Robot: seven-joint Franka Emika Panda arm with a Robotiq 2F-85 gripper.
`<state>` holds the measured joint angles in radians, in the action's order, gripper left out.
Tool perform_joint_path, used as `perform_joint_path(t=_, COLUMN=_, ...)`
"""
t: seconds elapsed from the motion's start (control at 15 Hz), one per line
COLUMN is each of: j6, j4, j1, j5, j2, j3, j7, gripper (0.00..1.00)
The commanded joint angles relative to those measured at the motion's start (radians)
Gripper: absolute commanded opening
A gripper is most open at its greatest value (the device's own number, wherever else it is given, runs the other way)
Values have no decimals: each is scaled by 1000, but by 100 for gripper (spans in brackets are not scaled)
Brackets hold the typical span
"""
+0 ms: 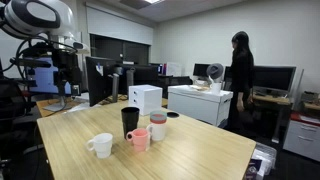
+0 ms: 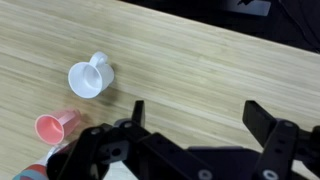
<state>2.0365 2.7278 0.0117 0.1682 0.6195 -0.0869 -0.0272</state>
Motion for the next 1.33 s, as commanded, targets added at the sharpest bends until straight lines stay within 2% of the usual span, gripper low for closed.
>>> perform_joint_path(t=0.0, j6=-3, j4=-2, j1=-11, j5=6, j2=-1, j3=10, j7=-5, gripper=100)
perform_joint_path(t=0.4, j6=-1, j4=-6, j1=-7, j5=6, j2=-6, j3=14, j7=-7, gripper=100)
perform_joint_path(t=1.27, j6=74, j4=-142, j1=87, j5=-4, j2=-122, j3=152, j7=8, gripper=100)
